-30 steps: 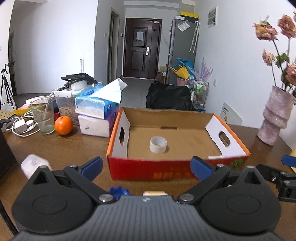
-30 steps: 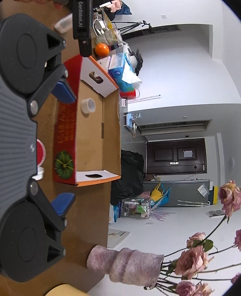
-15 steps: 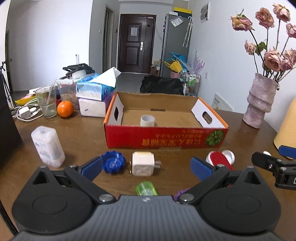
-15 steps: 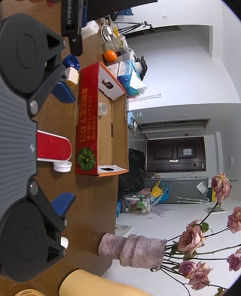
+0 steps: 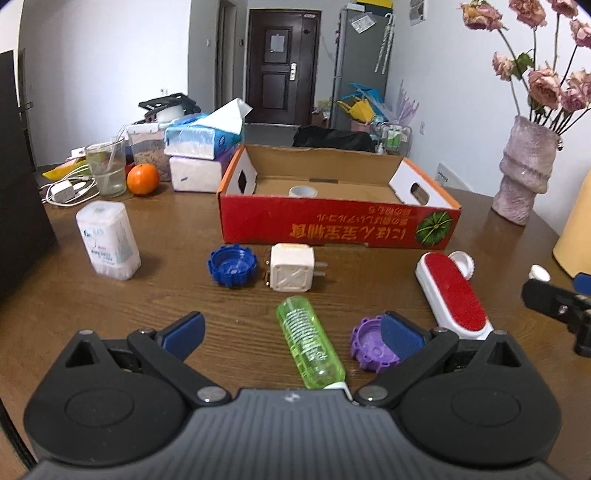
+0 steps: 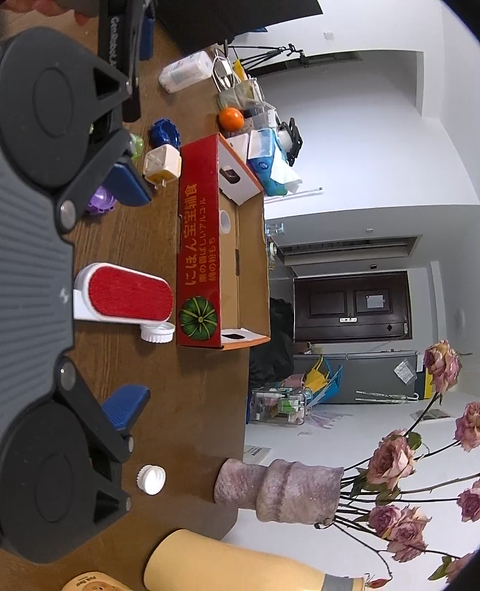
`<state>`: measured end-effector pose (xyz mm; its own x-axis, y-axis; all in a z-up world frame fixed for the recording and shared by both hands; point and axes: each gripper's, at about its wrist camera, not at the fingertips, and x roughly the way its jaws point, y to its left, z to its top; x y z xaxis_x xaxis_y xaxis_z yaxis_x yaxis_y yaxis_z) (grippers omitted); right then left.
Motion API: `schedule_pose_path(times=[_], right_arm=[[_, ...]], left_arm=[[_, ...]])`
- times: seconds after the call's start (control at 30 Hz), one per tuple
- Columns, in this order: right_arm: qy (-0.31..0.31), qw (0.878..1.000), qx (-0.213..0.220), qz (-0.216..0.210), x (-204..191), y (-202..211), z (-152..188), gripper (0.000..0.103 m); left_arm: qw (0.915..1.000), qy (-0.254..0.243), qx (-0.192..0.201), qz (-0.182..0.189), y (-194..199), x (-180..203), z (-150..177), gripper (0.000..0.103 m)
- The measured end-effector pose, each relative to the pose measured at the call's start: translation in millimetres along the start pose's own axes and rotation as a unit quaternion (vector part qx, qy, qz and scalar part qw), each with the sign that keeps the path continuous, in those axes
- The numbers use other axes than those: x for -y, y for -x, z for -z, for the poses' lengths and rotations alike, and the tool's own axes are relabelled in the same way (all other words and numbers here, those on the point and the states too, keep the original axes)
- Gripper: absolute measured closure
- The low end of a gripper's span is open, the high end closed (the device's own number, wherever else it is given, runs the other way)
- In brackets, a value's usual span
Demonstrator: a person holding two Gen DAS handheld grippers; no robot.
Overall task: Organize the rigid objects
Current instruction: 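Move the left gripper to the green bottle and close on it, then grasp the red lint roller with the right gripper while left holds the green bottle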
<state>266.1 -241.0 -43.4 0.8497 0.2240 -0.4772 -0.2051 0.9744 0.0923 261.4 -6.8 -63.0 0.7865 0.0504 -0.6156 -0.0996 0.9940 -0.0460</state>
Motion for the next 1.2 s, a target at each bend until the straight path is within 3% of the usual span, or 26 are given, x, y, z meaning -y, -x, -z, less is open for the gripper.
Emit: schedule_pose_path(times=[0.47,0.63,0.8,0.87,0.93,0.97,1.2], right_arm=[[-0.012,1.000,-0.018,0.014,10.3,-19.5,15.7,0.000],[-0.012,0.999,-0.023,0.018,10.4,-24.0,18.4,0.000],[-0.012,0.999,-0.027,0.022,9.0,-27.6,20.5,0.000],[-0.011,0.999,-0.030,0.024,8.1,-29.8,21.9,0.000],[-0.009,0.999,-0.034,0.028,7.1,-32.8,23.8,0.000],[-0.009,0.999,-0.036,0.030,6.8,-34.2,24.6,0.000],[0.001,0.998,-0.047,0.040,2.3,-47.1,31.4,0.000]], left_arm=[[0.9974,0.011,-0.051,-0.049,-49.4,10.3,10.1,0.004],[0.9948,0.025,-0.083,-0.054,-68.2,7.1,14.5,0.018],[0.9948,0.015,-0.081,-0.061,-71.7,8.9,16.4,0.030],[0.9955,0.009,-0.075,-0.058,-71.6,10.4,16.9,0.039],[0.9966,0.002,-0.067,-0.047,-70.0,11.3,16.5,0.064],[0.9969,0.000,-0.065,-0.045,-69.3,11.8,16.2,0.068],[0.9975,-0.002,-0.066,-0.025,-67.7,9.9,15.5,0.071]])
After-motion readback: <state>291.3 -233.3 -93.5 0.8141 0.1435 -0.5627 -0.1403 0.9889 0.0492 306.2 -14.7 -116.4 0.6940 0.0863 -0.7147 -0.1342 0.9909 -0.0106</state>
